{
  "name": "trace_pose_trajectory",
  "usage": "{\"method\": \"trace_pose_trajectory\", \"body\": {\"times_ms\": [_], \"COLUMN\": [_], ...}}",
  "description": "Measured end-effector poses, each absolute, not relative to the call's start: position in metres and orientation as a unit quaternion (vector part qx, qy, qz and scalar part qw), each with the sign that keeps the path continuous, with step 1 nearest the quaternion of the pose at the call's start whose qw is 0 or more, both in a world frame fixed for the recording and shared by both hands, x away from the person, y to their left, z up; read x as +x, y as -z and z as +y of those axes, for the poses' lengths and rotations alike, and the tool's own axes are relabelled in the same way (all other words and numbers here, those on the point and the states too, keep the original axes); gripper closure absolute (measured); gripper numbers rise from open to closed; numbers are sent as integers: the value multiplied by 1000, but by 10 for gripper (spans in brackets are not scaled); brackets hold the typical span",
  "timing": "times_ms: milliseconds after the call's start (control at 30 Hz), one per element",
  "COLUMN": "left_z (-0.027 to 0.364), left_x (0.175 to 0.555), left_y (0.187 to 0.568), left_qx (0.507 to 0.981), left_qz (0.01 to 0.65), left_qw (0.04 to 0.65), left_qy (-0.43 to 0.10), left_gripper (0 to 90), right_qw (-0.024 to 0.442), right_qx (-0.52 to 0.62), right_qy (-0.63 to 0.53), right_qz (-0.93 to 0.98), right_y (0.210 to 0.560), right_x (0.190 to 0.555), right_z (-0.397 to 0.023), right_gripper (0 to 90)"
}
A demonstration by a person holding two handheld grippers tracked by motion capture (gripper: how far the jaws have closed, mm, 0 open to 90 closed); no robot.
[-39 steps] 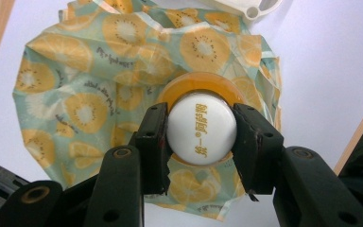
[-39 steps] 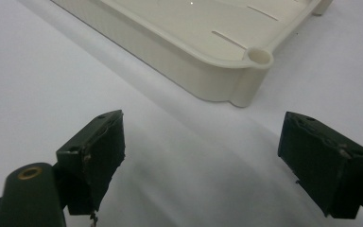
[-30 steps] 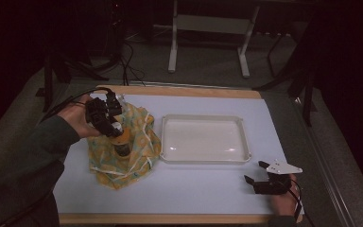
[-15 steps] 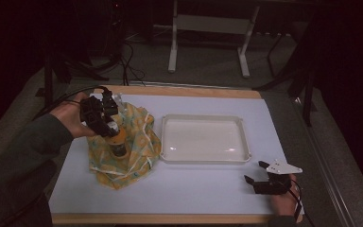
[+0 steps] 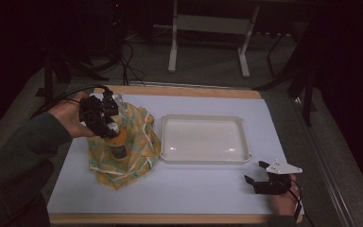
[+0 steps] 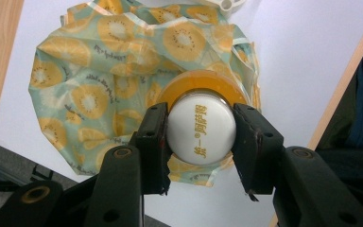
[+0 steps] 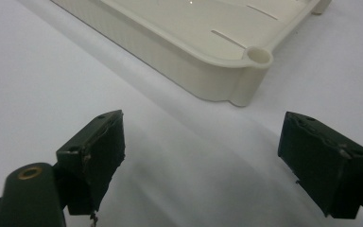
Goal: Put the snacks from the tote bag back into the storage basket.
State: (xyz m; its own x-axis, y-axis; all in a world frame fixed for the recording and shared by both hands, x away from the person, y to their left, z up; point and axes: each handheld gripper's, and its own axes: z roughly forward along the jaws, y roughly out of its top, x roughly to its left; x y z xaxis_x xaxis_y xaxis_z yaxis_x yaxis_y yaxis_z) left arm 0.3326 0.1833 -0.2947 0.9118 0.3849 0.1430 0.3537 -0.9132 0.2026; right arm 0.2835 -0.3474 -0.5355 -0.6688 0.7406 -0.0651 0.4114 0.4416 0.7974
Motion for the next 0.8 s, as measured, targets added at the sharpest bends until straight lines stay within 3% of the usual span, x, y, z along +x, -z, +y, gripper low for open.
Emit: {"method": "trace_pose_trajectory", "body": {"times_ms": [800], "left_z": [156], "left_x": [330], "left_y": [277], "left_qx": [980], "left_qz": [152], "left_qw": [94], "left_qy": [-90], "left_gripper": [592], "right_qw": [206], "right_qx": [351], "right_qy": [-397], "right_qz": [823], "right_y": [535], "right_x": [284], "right_z": [-348], "right_gripper": [151]}}
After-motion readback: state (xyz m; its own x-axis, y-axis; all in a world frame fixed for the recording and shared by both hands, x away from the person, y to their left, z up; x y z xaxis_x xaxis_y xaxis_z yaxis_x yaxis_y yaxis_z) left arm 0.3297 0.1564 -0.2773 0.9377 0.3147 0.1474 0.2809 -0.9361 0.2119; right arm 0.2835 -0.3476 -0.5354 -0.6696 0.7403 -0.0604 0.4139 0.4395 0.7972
